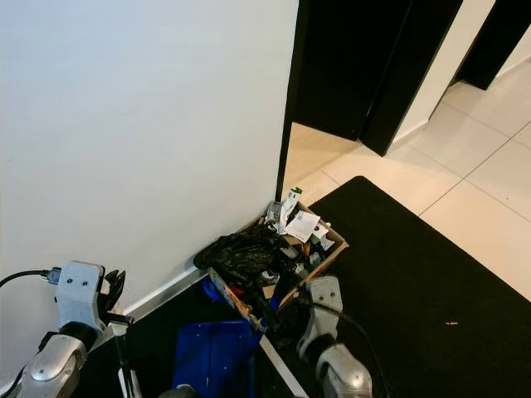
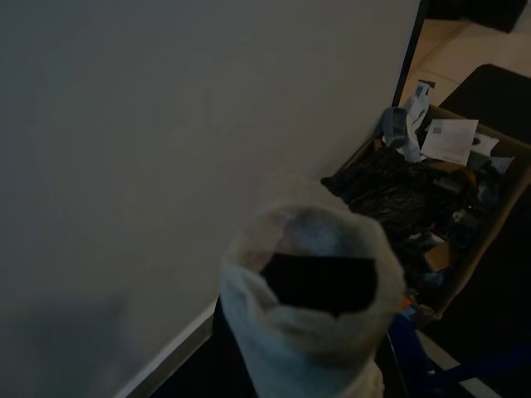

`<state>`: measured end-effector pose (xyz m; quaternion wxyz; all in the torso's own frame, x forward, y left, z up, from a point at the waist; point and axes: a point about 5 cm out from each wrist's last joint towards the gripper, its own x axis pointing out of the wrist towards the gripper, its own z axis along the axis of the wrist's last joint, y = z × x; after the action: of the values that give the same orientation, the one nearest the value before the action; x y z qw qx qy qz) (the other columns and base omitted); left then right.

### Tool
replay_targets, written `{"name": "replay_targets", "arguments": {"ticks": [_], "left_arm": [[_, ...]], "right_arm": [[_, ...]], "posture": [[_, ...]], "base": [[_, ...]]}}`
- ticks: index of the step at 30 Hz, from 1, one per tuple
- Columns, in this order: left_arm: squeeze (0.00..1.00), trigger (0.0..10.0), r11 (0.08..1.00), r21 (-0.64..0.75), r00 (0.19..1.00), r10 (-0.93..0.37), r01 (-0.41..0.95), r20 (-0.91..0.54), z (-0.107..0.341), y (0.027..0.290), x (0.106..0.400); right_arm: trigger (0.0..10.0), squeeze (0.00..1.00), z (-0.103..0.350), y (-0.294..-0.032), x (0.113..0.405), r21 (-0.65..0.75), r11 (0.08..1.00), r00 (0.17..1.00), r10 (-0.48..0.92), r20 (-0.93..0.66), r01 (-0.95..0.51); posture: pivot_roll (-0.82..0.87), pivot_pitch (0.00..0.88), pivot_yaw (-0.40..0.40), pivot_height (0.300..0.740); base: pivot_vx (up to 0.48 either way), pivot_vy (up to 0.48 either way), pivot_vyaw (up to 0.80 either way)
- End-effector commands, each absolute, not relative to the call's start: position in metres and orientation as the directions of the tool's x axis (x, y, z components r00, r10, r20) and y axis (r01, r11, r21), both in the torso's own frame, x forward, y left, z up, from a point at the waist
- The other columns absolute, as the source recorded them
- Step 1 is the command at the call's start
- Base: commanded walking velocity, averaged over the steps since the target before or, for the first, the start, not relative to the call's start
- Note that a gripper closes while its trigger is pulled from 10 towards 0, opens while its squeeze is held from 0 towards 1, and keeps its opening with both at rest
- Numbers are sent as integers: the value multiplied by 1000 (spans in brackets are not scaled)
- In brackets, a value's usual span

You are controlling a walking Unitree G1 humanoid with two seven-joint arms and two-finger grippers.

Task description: Sweep floor

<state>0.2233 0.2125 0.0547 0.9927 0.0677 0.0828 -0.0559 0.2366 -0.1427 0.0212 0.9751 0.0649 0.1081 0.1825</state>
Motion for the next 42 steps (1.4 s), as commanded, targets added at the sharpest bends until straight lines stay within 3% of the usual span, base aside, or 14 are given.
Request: {"name": "replay_targets", "arguments": {"ticks": [1, 2, 22, 23, 24, 25, 34, 42], "left_arm": [[0, 10000, 987, 114, 982, -97, 117, -164, 56, 209, 223], [0, 10000, 987, 113, 982, -98, 117, -163, 57, 208, 224], [0, 10000, 987, 112, 979, -96, 117, -177, 55, 204, 226], [0, 10000, 987, 111, 979, -96, 117, -177, 55, 203, 226], [0, 10000, 987, 111, 979, -96, 117, -177, 55, 203, 226], [0, 10000, 987, 110, 980, -96, 117, -177, 55, 203, 226], [0, 10000, 988, 108, 980, -93, 113, -176, 55, 202, 227], [0, 10000, 990, 139, 989, -5, 26, -148, 68, 225, 236]], "right_arm": [[10000, 1000, 15, -144, 234, 180, 930, 911, 354, -213, -319], [10000, 0, 17, -143, 237, 178, 934, 916, 342, -207, -309], [9804, 0, 12, -126, 275, 215, 957, 929, 249, -272, -194], [5843, 0, 12, -125, 275, 220, 955, 929, 254, -270, -197], [5843, 0, 12, -125, 275, 220, 955, 929, 254, -270, -197], [0, 0, 12, -124, 276, 224, 954, 928, 256, -269, -198], [0, 0, 14, -123, 278, 218, 950, 928, 276, -252, -223], [0, 0, 24, -134, 283, 120, 945, 922, 325, -210, -305]], "posture": [[121, 72, 21, 740], [125, 72, 20, 740], [146, 69, 21, 740], [146, 69, 21, 740], [146, 69, 21, 740], [145, 68, 19, 740], [143, 70, 18, 740], [139, 76, 18, 740]], "base": [[0, 0, 0], [0, 0, 0], [0, 0, 0], [0, 0, 0], [0, 0, 0], [0, 0, 0], [0, 0, 0], [0, 0, 0]]}}
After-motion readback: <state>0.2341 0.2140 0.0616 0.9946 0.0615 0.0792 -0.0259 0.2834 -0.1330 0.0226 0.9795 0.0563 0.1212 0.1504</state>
